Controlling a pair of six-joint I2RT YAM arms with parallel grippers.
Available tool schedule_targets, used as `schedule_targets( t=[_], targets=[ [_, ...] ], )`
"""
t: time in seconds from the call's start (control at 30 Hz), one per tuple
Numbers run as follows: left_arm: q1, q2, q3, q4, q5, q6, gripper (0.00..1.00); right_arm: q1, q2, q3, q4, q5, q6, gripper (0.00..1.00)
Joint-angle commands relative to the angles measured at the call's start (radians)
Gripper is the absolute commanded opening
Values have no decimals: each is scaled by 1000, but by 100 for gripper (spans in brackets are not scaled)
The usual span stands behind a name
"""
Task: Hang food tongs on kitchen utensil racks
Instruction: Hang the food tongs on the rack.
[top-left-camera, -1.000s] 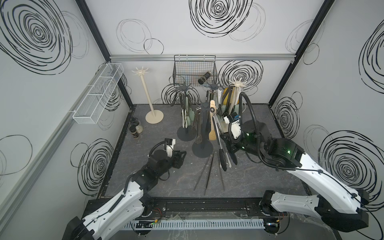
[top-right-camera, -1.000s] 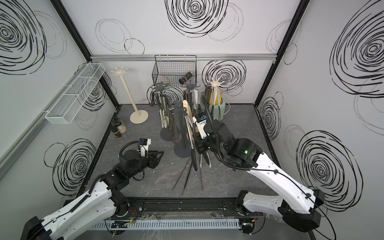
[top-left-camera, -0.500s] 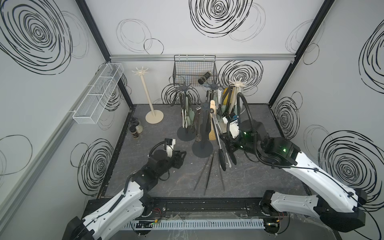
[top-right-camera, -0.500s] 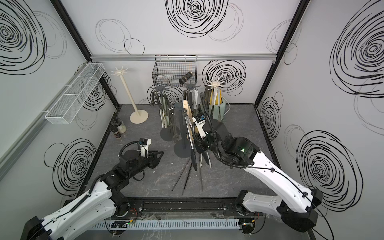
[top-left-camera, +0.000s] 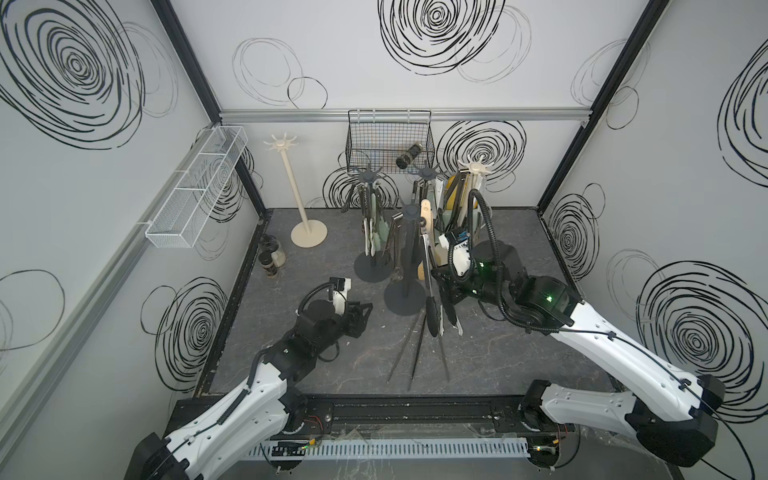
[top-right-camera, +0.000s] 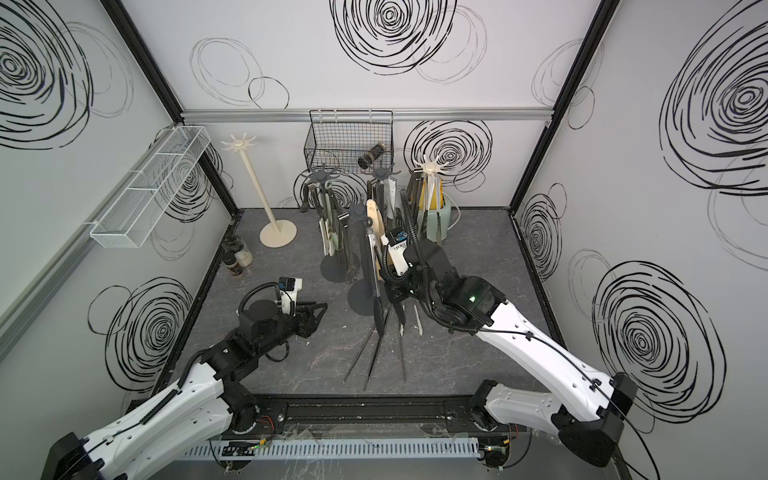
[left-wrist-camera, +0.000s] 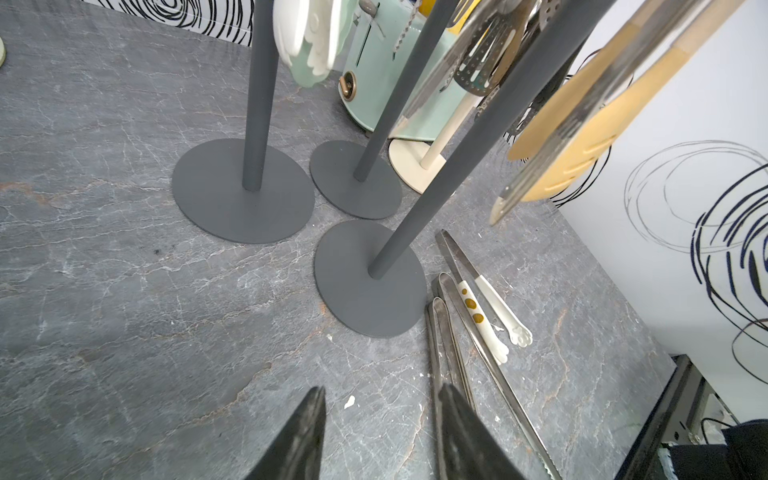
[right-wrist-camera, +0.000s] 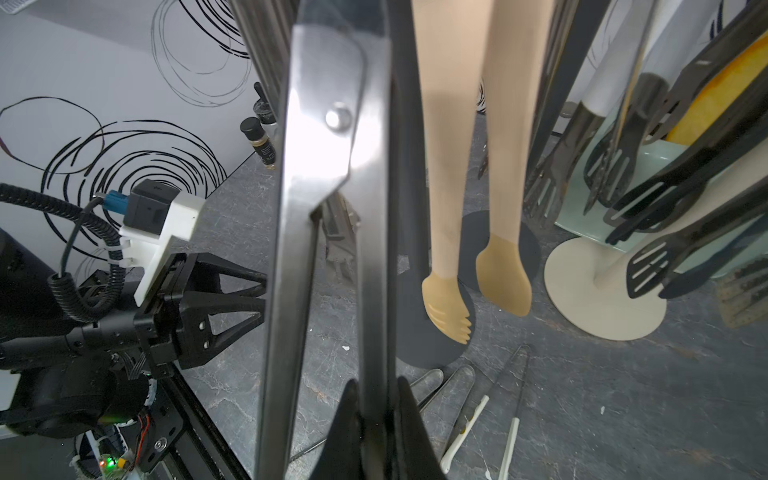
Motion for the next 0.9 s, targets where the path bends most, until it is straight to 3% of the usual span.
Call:
schedule_targets(
  t=[0.0,0.23,0.87],
  targets=[
    [-6,-6,-14,53,-7,5,49,-18,21,-62,-29,-35,25,1],
    [-6,-1,-21,61,-5,5,49,-43,50,-141,94,-36,45,11],
    [-1,8,-25,68,-9,7,49,-57,100,-202,244,-24,55,20]
  ],
)
